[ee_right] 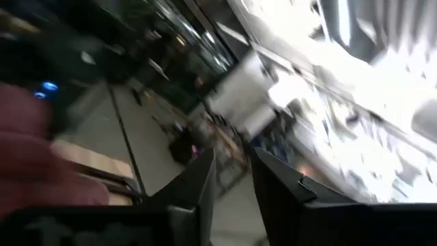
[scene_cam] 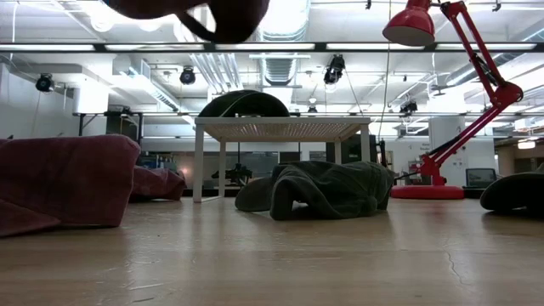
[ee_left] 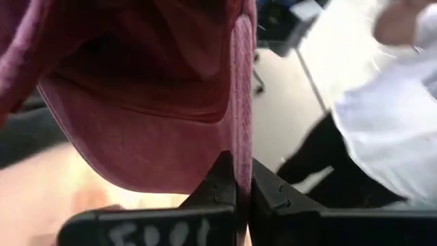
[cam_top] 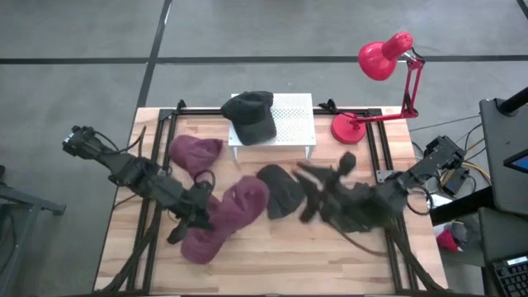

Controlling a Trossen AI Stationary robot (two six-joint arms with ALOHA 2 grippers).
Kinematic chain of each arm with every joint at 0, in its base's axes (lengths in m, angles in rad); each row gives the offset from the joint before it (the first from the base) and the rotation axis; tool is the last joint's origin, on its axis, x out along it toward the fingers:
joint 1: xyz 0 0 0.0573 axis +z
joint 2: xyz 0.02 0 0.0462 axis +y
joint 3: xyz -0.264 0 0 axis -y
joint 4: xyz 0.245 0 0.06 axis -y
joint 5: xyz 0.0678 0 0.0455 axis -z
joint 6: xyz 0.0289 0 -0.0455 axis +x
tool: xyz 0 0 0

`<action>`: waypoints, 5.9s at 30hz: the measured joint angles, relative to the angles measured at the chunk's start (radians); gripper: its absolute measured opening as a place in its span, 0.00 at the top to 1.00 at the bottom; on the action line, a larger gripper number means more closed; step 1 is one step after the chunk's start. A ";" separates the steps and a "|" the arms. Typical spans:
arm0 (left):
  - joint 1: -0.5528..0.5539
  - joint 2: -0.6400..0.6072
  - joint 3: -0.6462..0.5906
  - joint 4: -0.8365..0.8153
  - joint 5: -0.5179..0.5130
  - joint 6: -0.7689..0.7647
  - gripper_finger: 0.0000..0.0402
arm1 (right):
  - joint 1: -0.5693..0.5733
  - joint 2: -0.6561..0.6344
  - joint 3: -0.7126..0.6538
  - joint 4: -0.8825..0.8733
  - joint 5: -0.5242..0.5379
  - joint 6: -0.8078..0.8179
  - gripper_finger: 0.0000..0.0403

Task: Pick & Place hat
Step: Put the middle red cap on the shelf

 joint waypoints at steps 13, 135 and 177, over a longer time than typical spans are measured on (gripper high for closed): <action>-0.080 0.121 0.003 0.219 0.038 0.038 0.99 | -0.326 0.003 0.000 -0.112 0.037 0.320 0.98; -0.014 0.132 0.161 0.075 0.002 0.178 0.98 | -0.259 0.169 0.534 -1.301 -1.387 1.157 0.49; -0.015 0.132 0.161 0.075 -0.079 0.046 0.64 | -0.258 0.171 0.536 -1.285 -1.409 1.192 0.96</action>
